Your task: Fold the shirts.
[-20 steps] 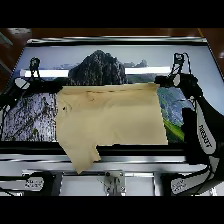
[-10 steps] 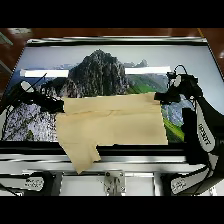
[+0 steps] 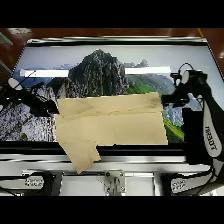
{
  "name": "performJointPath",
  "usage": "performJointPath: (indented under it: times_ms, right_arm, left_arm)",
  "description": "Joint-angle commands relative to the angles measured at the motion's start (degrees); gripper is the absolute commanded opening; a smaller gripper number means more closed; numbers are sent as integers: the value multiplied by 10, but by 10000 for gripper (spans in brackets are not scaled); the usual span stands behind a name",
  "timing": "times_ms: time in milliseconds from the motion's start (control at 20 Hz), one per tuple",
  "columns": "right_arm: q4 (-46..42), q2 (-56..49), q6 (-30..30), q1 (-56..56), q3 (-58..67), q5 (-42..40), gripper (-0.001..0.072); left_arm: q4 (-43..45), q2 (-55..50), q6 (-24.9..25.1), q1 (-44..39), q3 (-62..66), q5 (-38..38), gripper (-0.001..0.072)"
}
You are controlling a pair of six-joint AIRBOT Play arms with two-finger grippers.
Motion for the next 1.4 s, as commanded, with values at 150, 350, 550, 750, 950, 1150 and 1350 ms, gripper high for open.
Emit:
performJointPath:
  times_ms: [150,350,550,750,950,1150,1350]
  right_arm:
    - [136,139,-48,-140,-186,29,587]
    - [148,190,-61,-165,-244,-1,587]
    - [153,195,-60,-165,-244,-9,587]
    - [153,195,-51,-165,-244,-15,587]
    - [151,195,-39,-165,-245,-9,588]
    - [163,195,-68,-181,-302,17,589]
    - [242,195,-104,-209,-370,3,674]
  left_arm:
    - [-65,214,0,75,-328,27,623]
    - [-147,292,17,75,-487,123,675]
    - [-182,281,26,73,-507,168,661]
    - [-188,254,27,26,-508,196,658]
    - [-228,240,44,3,-508,226,133]
    - [-239,244,81,4,-508,188,37]
    - [-239,258,91,4,-508,174,37]
